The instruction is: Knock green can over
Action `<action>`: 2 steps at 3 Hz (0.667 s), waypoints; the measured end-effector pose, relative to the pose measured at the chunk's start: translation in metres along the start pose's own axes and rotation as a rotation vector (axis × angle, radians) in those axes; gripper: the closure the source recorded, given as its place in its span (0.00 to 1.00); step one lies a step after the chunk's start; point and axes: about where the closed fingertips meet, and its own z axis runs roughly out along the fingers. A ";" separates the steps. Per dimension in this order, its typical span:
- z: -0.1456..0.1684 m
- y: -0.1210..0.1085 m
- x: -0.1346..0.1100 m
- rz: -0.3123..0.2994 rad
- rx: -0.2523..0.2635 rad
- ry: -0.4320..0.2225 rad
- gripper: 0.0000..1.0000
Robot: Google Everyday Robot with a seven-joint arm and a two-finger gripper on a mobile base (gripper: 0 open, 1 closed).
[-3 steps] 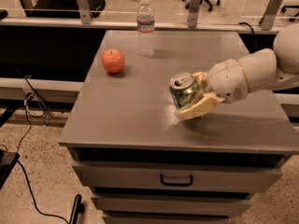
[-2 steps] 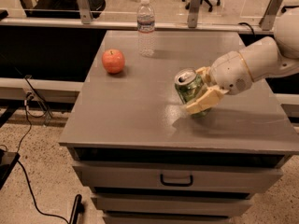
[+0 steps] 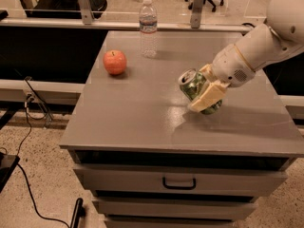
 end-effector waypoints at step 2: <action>0.006 0.004 0.002 0.031 -0.005 0.175 0.72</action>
Offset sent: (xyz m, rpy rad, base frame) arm -0.0097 -0.0004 -0.0068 -0.2823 0.0639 -0.0377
